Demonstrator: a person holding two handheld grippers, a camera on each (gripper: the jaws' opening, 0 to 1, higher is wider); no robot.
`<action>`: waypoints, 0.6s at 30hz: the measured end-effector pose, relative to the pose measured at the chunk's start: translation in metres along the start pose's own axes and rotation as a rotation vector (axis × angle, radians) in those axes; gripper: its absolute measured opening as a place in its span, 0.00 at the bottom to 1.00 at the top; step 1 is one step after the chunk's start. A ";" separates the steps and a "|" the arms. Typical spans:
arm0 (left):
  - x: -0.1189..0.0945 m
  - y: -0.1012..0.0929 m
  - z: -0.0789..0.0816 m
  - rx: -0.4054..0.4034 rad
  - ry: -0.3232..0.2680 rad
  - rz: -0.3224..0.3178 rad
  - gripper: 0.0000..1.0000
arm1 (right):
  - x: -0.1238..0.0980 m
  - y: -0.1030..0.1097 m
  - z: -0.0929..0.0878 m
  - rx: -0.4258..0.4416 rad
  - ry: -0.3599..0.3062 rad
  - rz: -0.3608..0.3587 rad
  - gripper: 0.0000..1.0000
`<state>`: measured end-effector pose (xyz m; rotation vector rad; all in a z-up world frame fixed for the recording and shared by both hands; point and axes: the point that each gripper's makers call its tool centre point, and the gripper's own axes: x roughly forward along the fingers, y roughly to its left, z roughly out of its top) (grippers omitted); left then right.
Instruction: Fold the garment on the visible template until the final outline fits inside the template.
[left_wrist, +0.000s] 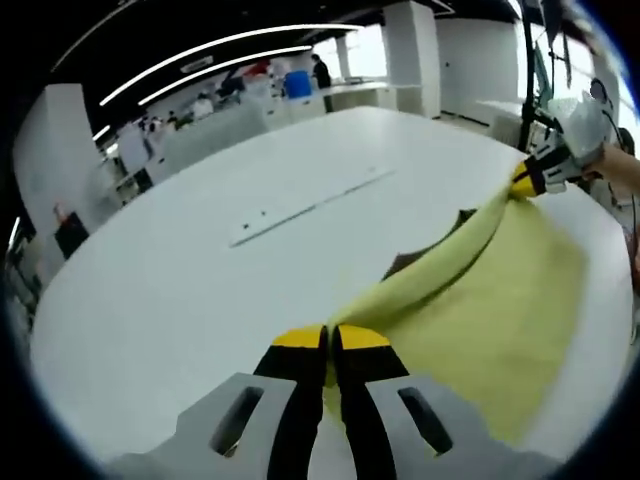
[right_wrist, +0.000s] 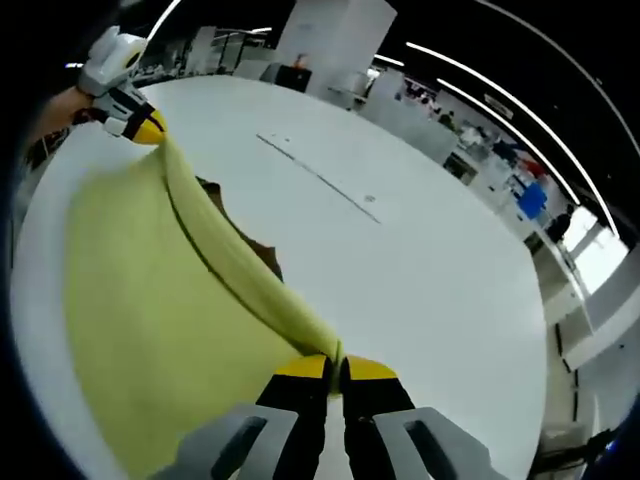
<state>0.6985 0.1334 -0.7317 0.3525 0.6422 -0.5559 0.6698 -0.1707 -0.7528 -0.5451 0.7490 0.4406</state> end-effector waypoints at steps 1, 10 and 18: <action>0.003 0.000 -0.003 0.003 0.008 -0.003 0.01 | 0.001 0.000 -0.001 0.006 0.000 0.005 0.00; 0.017 0.002 -0.019 -0.056 0.045 -0.028 0.01 | 0.009 0.002 -0.007 0.087 -0.001 0.050 0.04; 0.006 0.009 -0.021 -0.074 0.008 -0.049 0.07 | 0.000 0.005 -0.009 0.078 0.009 0.071 0.13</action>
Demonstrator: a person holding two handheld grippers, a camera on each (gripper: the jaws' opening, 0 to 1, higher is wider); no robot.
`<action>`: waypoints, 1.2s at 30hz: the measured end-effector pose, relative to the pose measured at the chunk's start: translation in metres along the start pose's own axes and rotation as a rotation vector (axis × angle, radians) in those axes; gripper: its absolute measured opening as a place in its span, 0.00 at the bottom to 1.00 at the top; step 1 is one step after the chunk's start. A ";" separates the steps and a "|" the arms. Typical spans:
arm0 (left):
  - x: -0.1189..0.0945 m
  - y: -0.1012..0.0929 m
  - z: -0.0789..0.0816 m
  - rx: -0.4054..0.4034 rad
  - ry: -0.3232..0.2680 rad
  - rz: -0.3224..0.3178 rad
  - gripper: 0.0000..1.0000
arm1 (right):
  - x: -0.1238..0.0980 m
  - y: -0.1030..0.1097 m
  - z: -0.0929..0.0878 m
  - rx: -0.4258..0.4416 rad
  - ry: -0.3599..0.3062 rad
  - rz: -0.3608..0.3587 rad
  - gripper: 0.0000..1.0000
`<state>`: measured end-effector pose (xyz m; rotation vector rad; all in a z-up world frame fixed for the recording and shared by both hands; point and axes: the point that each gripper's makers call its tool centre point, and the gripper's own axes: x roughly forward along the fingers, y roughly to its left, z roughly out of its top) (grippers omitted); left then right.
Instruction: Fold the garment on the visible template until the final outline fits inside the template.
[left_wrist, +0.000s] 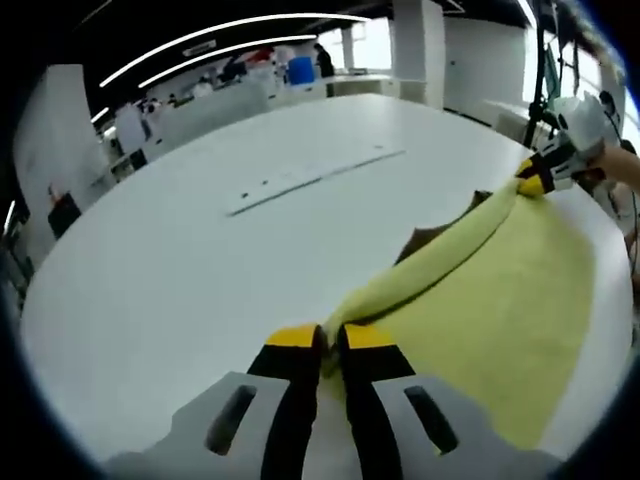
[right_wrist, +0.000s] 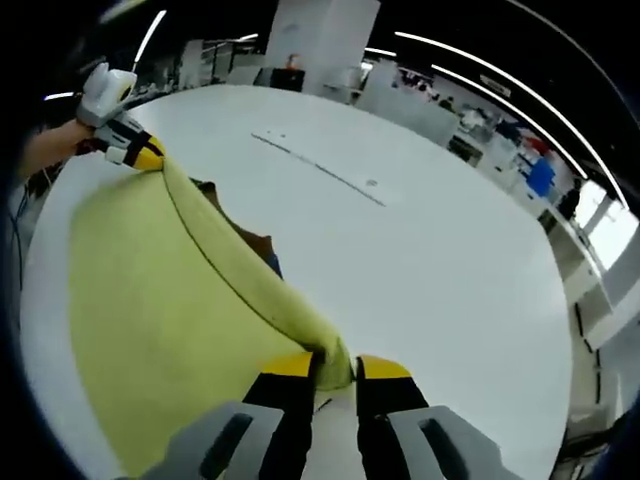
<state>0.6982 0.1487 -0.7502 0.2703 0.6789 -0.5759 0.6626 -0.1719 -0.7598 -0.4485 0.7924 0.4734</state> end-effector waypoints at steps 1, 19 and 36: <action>-0.002 0.000 -0.001 0.000 -0.002 -0.006 0.10 | -0.002 0.001 0.000 -0.001 0.000 0.002 0.15; -0.005 0.005 0.001 0.333 -0.025 0.045 0.01 | -0.002 -0.014 0.000 -0.189 -0.034 -0.072 0.00; 0.004 0.029 0.000 -0.210 -0.024 0.154 0.07 | 0.007 -0.034 0.013 0.348 -0.144 -0.129 0.04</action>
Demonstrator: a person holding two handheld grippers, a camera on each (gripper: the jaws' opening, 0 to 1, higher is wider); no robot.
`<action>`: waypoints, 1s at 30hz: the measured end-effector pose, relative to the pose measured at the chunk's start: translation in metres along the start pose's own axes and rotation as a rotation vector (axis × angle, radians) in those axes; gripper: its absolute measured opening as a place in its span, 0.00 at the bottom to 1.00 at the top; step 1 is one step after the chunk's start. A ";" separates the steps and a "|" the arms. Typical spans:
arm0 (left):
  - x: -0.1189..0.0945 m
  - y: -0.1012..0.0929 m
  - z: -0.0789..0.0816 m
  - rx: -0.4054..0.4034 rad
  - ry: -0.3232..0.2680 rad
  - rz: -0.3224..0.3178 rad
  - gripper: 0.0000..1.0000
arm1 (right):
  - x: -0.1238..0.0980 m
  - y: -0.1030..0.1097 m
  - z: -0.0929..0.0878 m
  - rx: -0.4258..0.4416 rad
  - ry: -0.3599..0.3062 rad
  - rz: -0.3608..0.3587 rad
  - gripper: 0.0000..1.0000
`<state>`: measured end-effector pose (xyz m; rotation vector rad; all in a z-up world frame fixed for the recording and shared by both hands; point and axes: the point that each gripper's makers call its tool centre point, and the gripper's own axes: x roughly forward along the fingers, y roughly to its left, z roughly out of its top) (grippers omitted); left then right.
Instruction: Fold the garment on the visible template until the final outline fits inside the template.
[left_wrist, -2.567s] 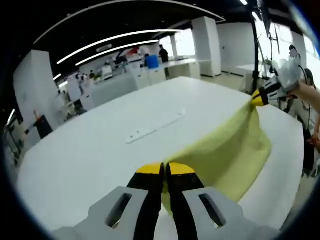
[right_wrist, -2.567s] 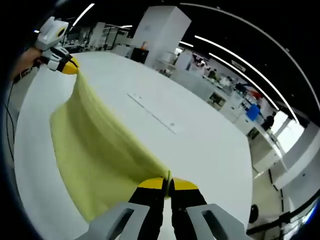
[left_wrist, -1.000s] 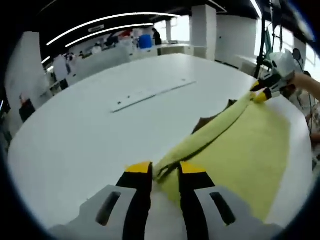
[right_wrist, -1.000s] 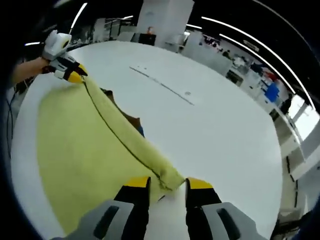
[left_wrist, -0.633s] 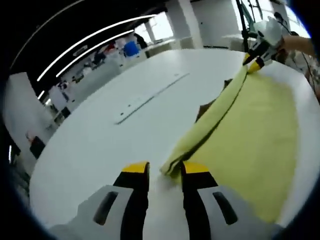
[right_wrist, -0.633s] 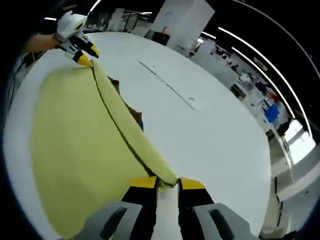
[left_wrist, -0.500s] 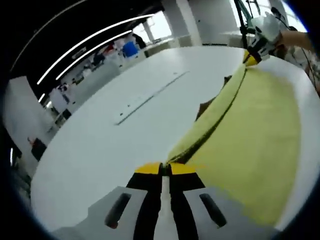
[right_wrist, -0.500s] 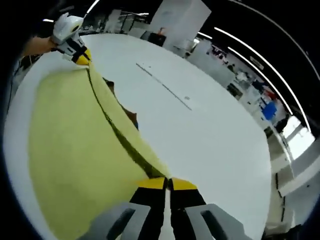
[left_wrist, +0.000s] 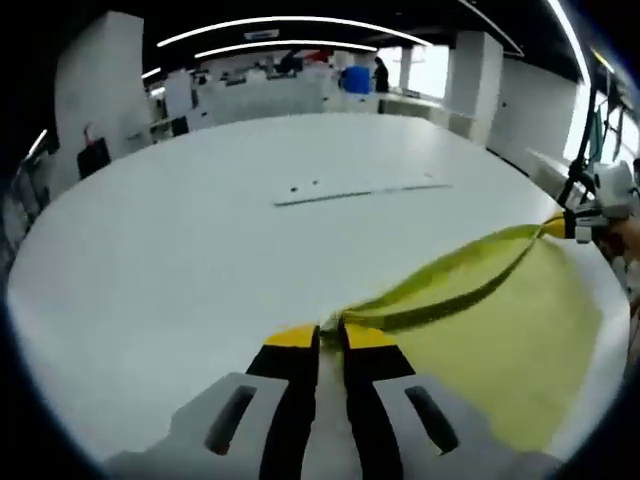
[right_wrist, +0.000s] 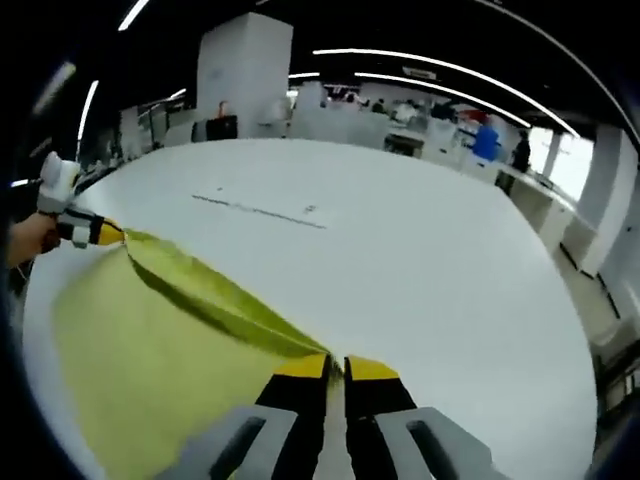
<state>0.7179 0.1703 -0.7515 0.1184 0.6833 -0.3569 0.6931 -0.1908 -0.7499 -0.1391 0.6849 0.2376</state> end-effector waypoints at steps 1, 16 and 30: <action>0.000 0.002 0.001 -0.040 -0.013 0.001 0.06 | 0.000 -0.002 0.001 0.030 0.002 -0.007 0.05; -0.019 -0.008 0.002 -0.051 -0.055 -0.096 0.36 | -0.017 0.020 0.002 0.132 0.027 0.127 0.44; -0.064 -0.029 -0.008 0.015 -0.086 -0.227 0.57 | -0.058 0.047 -0.005 0.141 0.053 0.234 0.53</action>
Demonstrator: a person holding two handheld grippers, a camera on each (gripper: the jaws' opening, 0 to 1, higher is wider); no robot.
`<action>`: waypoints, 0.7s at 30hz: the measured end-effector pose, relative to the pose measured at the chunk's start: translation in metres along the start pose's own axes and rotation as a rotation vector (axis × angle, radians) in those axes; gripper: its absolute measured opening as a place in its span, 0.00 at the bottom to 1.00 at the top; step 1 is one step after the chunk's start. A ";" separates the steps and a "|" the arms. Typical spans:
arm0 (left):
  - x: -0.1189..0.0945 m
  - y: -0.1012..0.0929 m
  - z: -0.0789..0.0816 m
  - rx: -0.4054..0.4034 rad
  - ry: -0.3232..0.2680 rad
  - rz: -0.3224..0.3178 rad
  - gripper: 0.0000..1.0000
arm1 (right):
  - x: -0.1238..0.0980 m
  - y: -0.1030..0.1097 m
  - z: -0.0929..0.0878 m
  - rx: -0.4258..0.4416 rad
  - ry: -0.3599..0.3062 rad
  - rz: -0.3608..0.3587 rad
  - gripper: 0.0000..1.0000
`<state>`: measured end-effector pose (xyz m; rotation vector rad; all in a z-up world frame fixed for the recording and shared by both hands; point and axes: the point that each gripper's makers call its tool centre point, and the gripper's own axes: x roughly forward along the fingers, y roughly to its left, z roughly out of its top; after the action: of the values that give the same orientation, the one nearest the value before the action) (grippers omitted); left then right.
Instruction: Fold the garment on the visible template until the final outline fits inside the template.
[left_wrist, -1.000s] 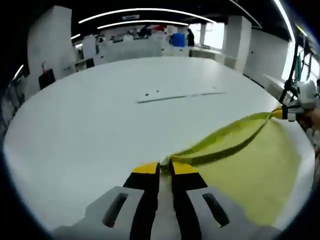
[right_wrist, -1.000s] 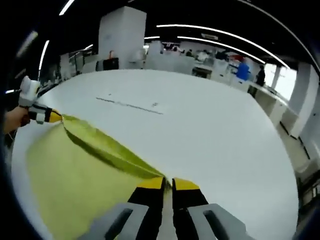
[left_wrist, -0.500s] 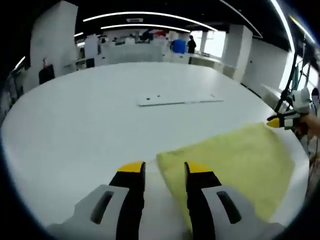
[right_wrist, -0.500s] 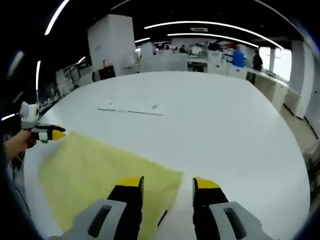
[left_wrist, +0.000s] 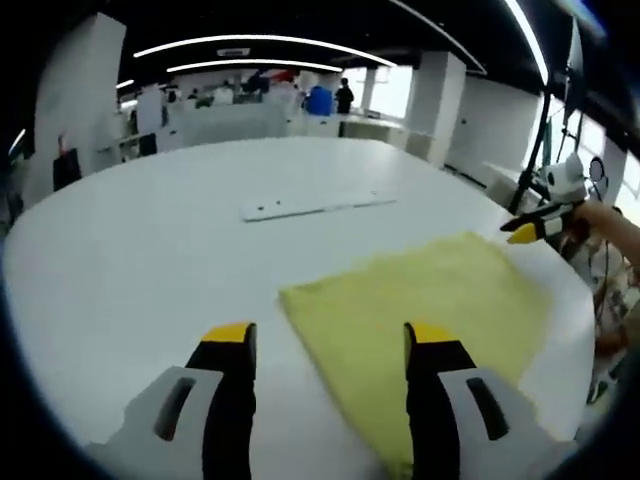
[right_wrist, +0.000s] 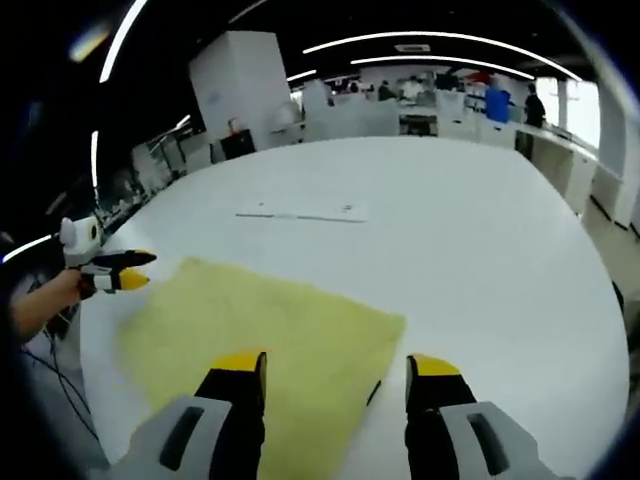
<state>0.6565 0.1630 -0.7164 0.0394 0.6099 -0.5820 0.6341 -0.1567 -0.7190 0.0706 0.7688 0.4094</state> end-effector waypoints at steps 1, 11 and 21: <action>-0.002 -0.001 -0.003 -0.002 0.004 -0.006 0.57 | -0.002 0.002 -0.001 -0.001 0.000 0.005 0.54; -0.031 -0.020 -0.023 0.001 0.004 -0.076 0.57 | -0.029 0.031 -0.028 -0.015 0.019 0.087 0.53; -0.054 -0.037 -0.045 0.065 0.021 -0.104 0.51 | -0.052 0.044 -0.060 -0.062 0.050 0.081 0.51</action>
<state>0.5776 0.1678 -0.7186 0.0751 0.6161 -0.7025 0.5442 -0.1411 -0.7189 0.0336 0.8040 0.5133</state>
